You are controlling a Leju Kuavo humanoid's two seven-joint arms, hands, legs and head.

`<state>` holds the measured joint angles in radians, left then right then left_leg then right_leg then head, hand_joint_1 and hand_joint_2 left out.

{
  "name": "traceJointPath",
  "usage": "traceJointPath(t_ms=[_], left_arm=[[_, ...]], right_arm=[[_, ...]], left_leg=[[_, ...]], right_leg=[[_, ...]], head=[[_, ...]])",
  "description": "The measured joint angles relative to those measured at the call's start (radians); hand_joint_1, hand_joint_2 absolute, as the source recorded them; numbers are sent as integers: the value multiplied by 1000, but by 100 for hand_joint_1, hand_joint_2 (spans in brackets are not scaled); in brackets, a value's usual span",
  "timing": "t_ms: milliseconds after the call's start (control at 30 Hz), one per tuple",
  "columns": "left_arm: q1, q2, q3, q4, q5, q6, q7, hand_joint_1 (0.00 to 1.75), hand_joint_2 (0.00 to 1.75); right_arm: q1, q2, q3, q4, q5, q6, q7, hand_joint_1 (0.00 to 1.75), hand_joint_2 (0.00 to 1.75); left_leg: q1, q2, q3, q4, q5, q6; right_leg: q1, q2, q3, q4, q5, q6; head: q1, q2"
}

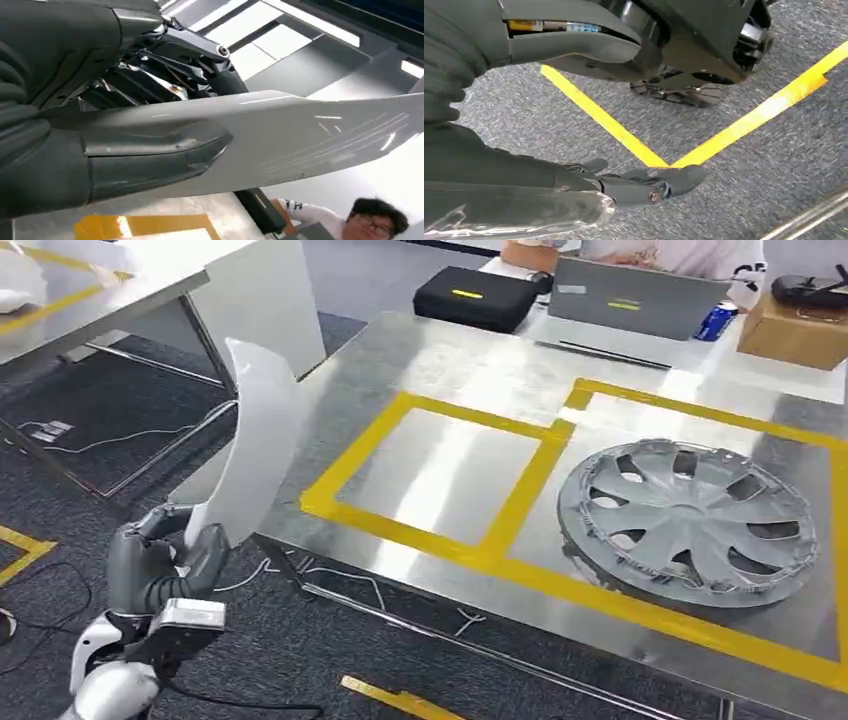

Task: Take the parts from the cabinet and place them on the table.

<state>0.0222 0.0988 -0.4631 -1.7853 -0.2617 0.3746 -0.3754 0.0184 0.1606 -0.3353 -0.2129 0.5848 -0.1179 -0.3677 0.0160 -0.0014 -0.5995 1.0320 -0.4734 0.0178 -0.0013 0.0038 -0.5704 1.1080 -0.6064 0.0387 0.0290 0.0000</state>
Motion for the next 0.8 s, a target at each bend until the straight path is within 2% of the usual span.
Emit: traceJointPath(t_ms=[67,100,133,167,200,233,267,300,400,467,500,567,600,633,667,700,733,767,800], left_arm=[[1,-3,0,0,8,0,3,175,175],[2,-6,0,0,19,0,8,175,175],[3,-9,0,1,30,0,14,175,175],[3,-11,0,1,38,-1,17,175,175],[3,-14,0,1,55,-3,21,175,175],[3,-21,1,2,82,-4,29,175,175],[3,-28,2,2,99,-1,36,175,175],[2,-32,3,3,107,6,38,175,175],[8,-46,10,8,113,42,35,175,175],[7,-51,16,11,104,66,33,175,175],[7,-51,19,13,91,78,31,175,175],[6,-51,21,19,72,89,31,175,175],[6,-51,21,24,65,91,32,175,175],[5,-50,22,27,53,93,34,175,175],[1,-49,22,31,36,95,37,175,175],[-5,-46,22,34,20,95,37,175,175],[-13,-43,22,36,11,96,37,175,175],[-20,-38,23,38,6,96,37,175,175],[-23,-36,24,39,3,96,37,175,175]], right_arm=[[1,0,0,0,-3,0,0,0,175],[1,0,0,0,-5,0,-1,0,175],[-3,0,0,0,-5,-1,-2,0,175],[-4,0,0,0,-5,-1,-2,0,175],[-3,0,0,0,-6,-2,-2,0,175],[-2,0,0,0,-8,-5,2,0,175],[-1,0,0,0,-10,-8,4,0,175],[0,0,0,0,-10,-9,6,0,175],[4,0,0,0,-13,-18,11,0,175],[8,0,0,0,-13,-24,15,0,175],[8,0,0,0,-13,-26,16,0,175],[8,0,0,0,-13,-24,17,0,175],[9,0,0,0,-13,-24,19,0,175],[10,0,0,0,-13,-24,21,0,175],[12,0,0,0,-11,-21,21,0,175],[12,0,0,0,-10,-18,21,0,175],[12,0,0,0,-10,-14,18,0,175],[12,0,0,0,-9,-13,16,0,175],[12,0,0,0,-9,-11,15,0,175]], left_leg=[[-2,0,1,0,-4,6],[-3,0,2,0,-6,8],[-4,0,4,0,-8,8],[-4,-1,9,0,-12,8],[-4,-2,15,0,-15,8],[-5,-4,24,0,-20,6],[-5,-5,27,0,-23,1],[-12,-6,25,2,-26,-4],[-7,-5,27,-5,-23,-19],[-7,-4,30,0,-34,-31],[-7,-4,16,36,-61,-35],[-6,-4,-56,184,-136,-40],[-5,-4,-87,241,-155,-42],[-6,-4,-110,279,-158,-43],[-5,-4,-108,270,-135,-44],[-5,-4,-88,222,-91,-43],[-5,-3,-55,152,-45,-41],[-4,-3,-10,58,6,-39],[-5,-3,10,22,1,-35]], right_leg=[[-1,0,-96,167,-65,5],[-1,0,-126,210,-69,5],[-1,0,-136,212,-51,4],[-1,0,-124,171,-11,1],[-1,0,-97,106,34,-2],[0,0,-46,-9,98,-10],[2,0,-20,-71,111,-15],[7,0,-9,-82,105,-17],[9,6,-8,-84,106,-24],[0,4,5,-104,115,-37],[-1,3,9,-107,116,-40],[0,1,9,-107,113,-46],[0,1,10,-107,112,-47],[0,1,10,-106,111,-48],[0,1,12,-106,110,-49],[0,2,15,-105,108,-48],[0,3,19,-104,105,-47],[-1,4,25,-102,101,-43],[0,5,25,-102,98,-39]], head=[[0,0],[0,0],[0,0],[0,0],[0,0],[0,0],[0,0],[-1,0],[-1,0],[-1,0],[-7,0],[-8,0],[-6,0],[-7,0],[-6,0],[-7,0],[-6,0],[-7,0],[-6,0]])
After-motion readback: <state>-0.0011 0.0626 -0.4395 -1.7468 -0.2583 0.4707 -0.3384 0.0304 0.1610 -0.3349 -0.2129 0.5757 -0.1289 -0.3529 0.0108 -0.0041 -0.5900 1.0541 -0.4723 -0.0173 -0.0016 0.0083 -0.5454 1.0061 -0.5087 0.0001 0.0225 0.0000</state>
